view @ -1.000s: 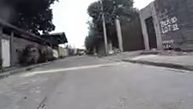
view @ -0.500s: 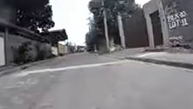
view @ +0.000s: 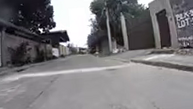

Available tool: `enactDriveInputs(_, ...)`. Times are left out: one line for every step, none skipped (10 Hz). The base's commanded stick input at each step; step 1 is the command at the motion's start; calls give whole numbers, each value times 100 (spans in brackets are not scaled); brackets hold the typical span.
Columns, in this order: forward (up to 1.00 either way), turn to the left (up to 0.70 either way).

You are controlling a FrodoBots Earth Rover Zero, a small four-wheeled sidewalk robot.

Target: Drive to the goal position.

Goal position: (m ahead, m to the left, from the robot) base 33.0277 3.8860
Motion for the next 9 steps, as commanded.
enactDriveInputs(100, 0)
enactDriveInputs(100, 0)
enactDriveInputs(100, 0)
enactDriveInputs(100, 0)
enactDriveInputs(100, 0)
enactDriveInputs(100, 0)
enactDriveInputs(100, 0)
enactDriveInputs(100, 0)
enactDriveInputs(100, 0)
